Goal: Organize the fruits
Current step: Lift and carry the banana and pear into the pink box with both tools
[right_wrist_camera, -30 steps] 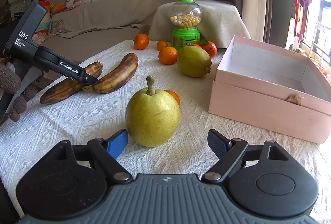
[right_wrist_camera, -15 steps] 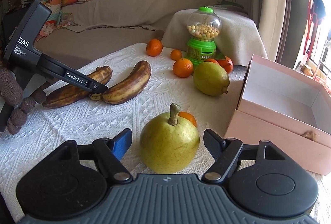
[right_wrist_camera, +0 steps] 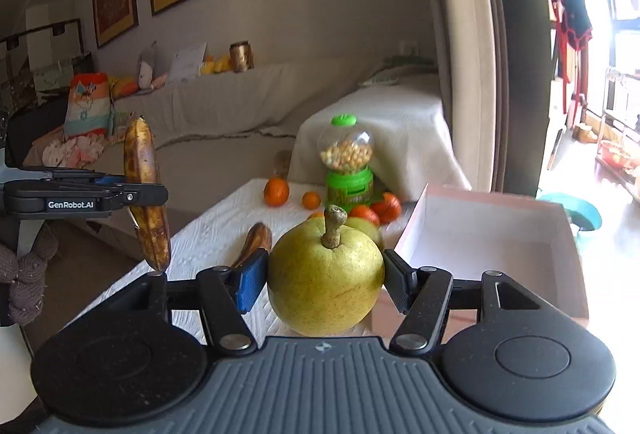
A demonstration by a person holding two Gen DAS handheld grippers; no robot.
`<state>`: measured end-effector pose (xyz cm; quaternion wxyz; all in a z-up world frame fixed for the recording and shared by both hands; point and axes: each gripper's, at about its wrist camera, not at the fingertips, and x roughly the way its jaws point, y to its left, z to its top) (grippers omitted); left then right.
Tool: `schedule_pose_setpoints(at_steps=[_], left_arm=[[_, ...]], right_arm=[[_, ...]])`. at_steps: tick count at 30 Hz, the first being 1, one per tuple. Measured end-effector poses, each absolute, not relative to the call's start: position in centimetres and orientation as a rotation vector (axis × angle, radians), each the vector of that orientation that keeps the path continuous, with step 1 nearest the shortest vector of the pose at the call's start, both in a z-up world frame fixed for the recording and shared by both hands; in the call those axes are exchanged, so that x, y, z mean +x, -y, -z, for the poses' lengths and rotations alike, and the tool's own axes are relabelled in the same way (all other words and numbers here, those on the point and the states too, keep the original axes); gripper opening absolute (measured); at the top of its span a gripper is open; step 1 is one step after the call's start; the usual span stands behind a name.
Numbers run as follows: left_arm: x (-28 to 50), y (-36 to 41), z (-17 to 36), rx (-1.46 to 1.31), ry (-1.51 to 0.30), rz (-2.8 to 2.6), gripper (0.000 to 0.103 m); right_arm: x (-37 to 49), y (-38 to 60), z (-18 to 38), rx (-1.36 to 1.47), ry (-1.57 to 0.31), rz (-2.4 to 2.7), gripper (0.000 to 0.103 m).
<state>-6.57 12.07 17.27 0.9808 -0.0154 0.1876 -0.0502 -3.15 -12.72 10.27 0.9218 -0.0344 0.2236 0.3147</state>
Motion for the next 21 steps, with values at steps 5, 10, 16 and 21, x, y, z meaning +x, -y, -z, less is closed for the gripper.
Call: schedule_pose_setpoints(at_steps=[5,10,16,21], left_arm=[[-4.1,-6.7,-23.9,-0.015,-0.284,0.271,0.041],[2.5,-1.9,-24.0,-0.057,-0.341,0.339,0.041],[13.3,1.8,-17.2,-0.187,-0.686,0.320,0.040],[20.1,3.5,-10.3,-0.171,-0.910,0.247,0.040]], right_arm=[[-3.3,17.7,-16.5,-0.086,-0.269,-0.467,0.062],[-1.5,21.3,-16.6,-0.048,-0.286,-0.358,0.062],[1.0,23.8,-12.9,0.003,-0.399,-0.325,0.062],[3.2,24.8,-10.1,0.016,-0.473,-0.300,0.062]])
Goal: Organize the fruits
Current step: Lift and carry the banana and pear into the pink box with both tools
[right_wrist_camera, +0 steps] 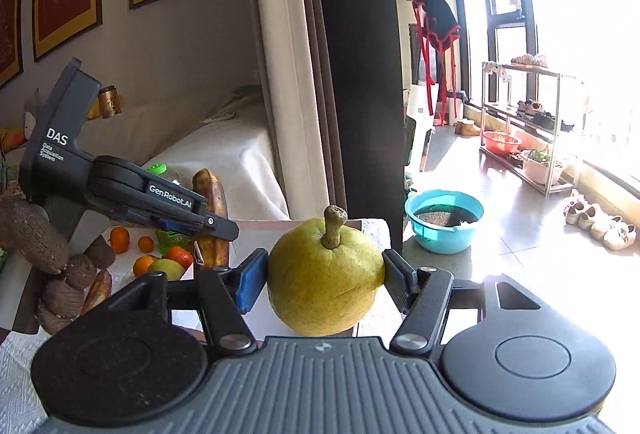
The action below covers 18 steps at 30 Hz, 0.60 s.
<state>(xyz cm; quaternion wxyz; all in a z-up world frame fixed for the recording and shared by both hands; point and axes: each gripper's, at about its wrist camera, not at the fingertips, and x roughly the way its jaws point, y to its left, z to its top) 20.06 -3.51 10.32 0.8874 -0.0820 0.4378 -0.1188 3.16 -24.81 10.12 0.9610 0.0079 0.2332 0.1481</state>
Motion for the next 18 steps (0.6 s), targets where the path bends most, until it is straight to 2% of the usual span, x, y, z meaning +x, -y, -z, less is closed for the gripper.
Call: schedule_pose_setpoints(at_steps=[7,12,18], left_arm=[[22.7,5.4,-4.3,-0.083,-1.020,0.178,0.041],[20.5,5.7,-5.1,-0.050,-1.050,0.180,0.041],[20.9,3.7,-5.3,-0.178,-1.082,0.247,0.040]], right_arm=[[5.1,25.4,-8.1,0.024,-0.524,-0.286,0.062],[5.7,25.5,-7.6,0.023,-0.536,-0.290,0.062],[6.7,24.5,-7.8,0.036,-0.557,-0.321,0.062]])
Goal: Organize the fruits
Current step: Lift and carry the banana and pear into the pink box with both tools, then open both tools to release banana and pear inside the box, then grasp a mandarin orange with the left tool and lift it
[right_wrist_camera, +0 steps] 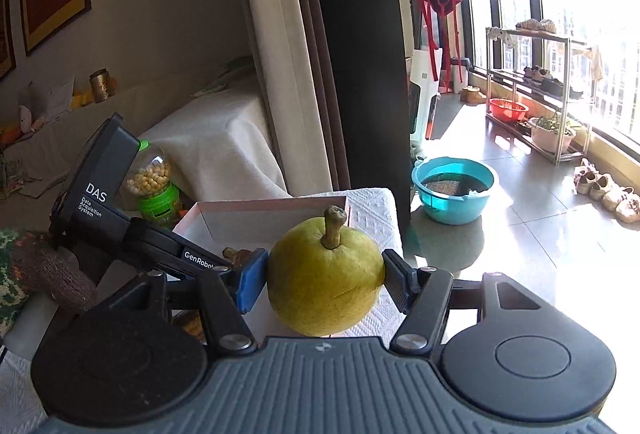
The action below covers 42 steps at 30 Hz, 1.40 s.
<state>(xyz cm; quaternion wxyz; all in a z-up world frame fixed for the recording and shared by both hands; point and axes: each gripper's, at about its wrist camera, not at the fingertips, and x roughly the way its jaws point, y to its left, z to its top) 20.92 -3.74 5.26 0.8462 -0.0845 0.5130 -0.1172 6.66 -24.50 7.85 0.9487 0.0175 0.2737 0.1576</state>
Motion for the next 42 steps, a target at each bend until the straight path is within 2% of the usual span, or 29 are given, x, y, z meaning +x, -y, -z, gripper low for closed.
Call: schedule_pose_setpoints(at_steps=[2,8,11,16,21,24,26,29,34,39,42], left_arm=[[20.1,3.0,-6.3,-0.210,-1.034,0.258,0.039],[12.6,-3.2,-11.8,-0.305,-0.691,0.324,0.040],[8.0,-6.9,-11.7,-0.293,-0.574,0.254,0.040],[2.9,-11.8,-8.4,-0.327,-0.553,0.136,0.040],[0.0,-15.5,-6.1,-0.325,-0.529,0.068,0.040],[-0.7,-16.9,-5.5,-0.321,-0.523,0.030,0.040],[-0.9,-17.6,-5.0,-0.335,-0.526,0.016,0.040],[-0.9,-18.2,-4.7,-0.347,-0.526,-0.002,0.040],[-1.2,-18.1,-4.7,-0.313,-0.536,-0.034,0.040],[-1.3,-17.0,-5.3,-0.259,-0.543,-0.004,0.040],[-1.2,-16.0,-5.7,-0.206,-0.538,0.024,0.040]], right_arm=[[6.6,24.1,-8.1,0.033,-0.565,-0.332,0.062],[8.2,21.7,-9.0,0.055,-0.599,-0.384,0.062],[11.0,19.5,-8.7,0.131,-0.675,-0.439,0.062],[16.0,14.8,-5.5,0.307,-0.848,-0.483,0.062],[17.2,11.0,-2.5,0.244,-0.936,-0.428,0.064],[17.0,11.2,-2.8,0.288,-0.913,-0.456,0.066],[16.6,11.5,-3.4,0.320,-0.904,-0.478,0.072],[15.5,11.0,-5.2,0.258,-0.854,-0.479,0.073],[11.6,7.8,-6.8,-0.031,-0.728,-0.451,0.075],[5.5,3.2,-6.0,-0.402,-0.567,-0.450,0.077],[1.4,2.1,-5.2,-0.531,-0.454,-0.455,0.078]])
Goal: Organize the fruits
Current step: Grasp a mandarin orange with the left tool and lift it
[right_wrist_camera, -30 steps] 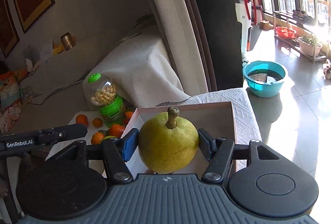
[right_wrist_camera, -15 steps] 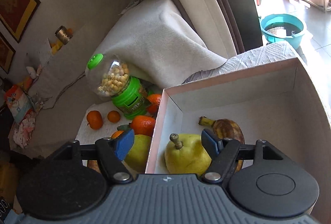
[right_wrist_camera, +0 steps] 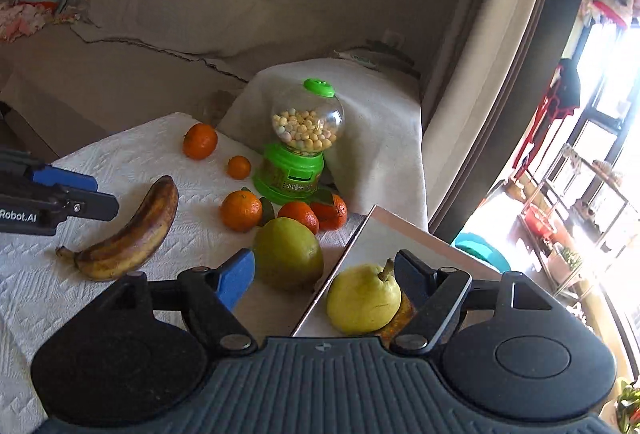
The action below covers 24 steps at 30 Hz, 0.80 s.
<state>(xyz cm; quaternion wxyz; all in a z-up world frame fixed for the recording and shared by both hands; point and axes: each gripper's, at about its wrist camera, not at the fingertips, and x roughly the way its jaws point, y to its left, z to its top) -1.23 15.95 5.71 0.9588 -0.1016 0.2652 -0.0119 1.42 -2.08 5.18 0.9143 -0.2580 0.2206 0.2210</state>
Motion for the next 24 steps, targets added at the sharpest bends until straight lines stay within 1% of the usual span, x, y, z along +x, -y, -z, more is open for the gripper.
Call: schedule_pose_setpoints(at_steps=[2,5,6,8,10,13,16,17,18,19,24], left_arm=[[-0.8,-15.7,-5.8,-0.201,-0.546,0.029,0.040],[0.9,-16.2,-6.1,-0.213,-0.551,0.041,0.040],[1.6,-16.7,-6.4,-0.216,-0.540,0.032,0.043],[4.3,-18.4,-7.2,-0.205,-0.529,-0.028,0.042],[7.9,-20.0,-7.4,-0.183,-0.562,-0.074,0.041],[13.4,-21.5,-6.6,-0.145,-0.607,-0.135,0.041],[17.2,-22.0,-5.3,-0.145,-0.664,-0.160,0.041],[17.9,-22.1,-4.8,-0.148,-0.681,-0.169,0.041],[18.3,-22.1,-4.4,-0.150,-0.687,-0.170,0.046],[18.6,-22.3,-4.1,-0.155,-0.674,-0.164,0.047],[18.9,-22.4,-3.5,-0.134,-0.624,-0.161,0.047]], right_arm=[[-0.2,2.2,-4.9,-0.528,-0.450,-0.517,0.078],[-1.3,2.6,-4.7,-0.465,-0.514,-0.618,0.078],[-1.4,2.8,-4.3,-0.448,-0.530,-0.632,0.078],[-1.2,3.0,-3.8,-0.426,-0.546,-0.634,0.078],[-0.9,3.2,-3.7,-0.411,-0.550,-0.637,0.078],[0.2,2.9,-3.8,-0.391,-0.554,-0.640,0.078],[1.4,2.8,-4.2,-0.365,-0.574,-0.638,0.078],[1.7,2.8,-4.3,-0.359,-0.581,-0.637,0.078],[2.1,2.8,-4.6,-0.351,-0.587,-0.637,0.078],[2.4,2.8,-4.9,-0.347,-0.592,-0.640,0.078],[6.7,1.5,-6.3,-0.280,-0.689,-0.662,0.078]])
